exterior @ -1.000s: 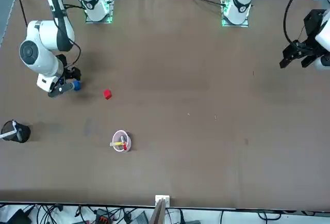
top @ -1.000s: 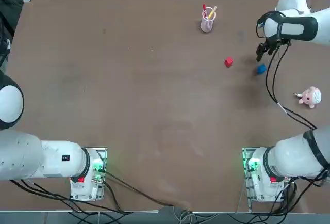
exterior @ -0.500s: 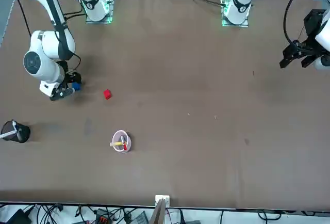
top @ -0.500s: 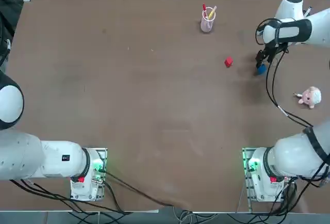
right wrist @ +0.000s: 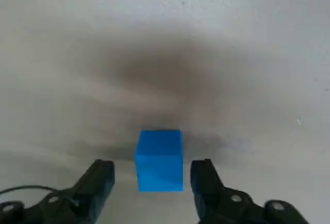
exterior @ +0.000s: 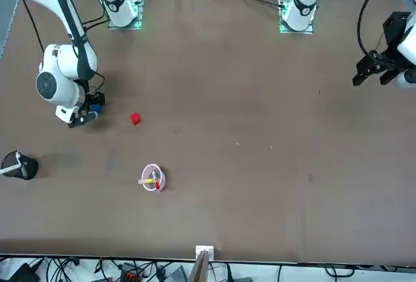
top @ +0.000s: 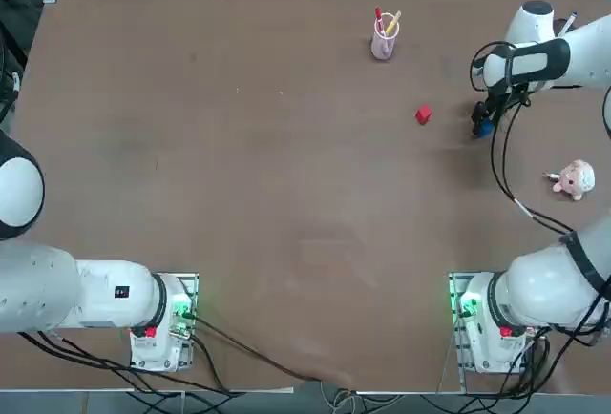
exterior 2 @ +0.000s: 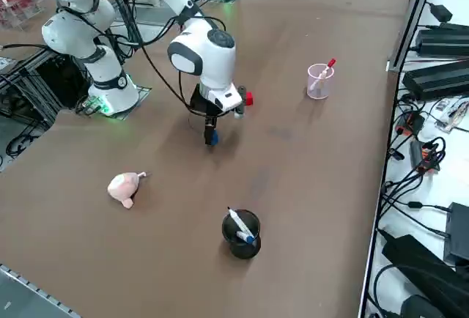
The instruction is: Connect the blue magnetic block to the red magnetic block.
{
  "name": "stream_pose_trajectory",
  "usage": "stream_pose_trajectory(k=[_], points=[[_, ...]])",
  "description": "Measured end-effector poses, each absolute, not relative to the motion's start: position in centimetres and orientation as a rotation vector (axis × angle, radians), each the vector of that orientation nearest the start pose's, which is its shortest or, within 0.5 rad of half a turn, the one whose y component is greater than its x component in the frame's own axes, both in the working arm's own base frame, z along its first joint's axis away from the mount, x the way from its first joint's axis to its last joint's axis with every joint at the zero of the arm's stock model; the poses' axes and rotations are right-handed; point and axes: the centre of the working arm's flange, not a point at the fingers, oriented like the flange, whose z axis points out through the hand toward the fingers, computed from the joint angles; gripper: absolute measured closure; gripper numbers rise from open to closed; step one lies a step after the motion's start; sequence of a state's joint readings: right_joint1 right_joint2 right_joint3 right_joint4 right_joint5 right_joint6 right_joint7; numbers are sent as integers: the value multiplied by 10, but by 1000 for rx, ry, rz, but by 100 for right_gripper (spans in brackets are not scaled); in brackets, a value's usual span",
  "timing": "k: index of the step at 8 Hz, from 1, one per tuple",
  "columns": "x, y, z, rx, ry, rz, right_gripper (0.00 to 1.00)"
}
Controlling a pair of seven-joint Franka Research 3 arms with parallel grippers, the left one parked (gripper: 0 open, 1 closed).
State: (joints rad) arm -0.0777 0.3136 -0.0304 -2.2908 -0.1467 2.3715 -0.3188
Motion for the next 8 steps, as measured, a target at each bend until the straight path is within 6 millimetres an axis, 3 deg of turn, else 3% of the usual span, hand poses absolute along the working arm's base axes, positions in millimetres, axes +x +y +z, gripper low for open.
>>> stream_pose_trajectory(k=[2, 3, 5, 8], points=[[502, -57, 193, -3121, -516, 396, 37], [503, -57, 195, -3124, -509, 391, 53], [515, -57, 205, -3150, -447, 349, 53], [546, -54, 236, -3158, -162, 310, 53]])
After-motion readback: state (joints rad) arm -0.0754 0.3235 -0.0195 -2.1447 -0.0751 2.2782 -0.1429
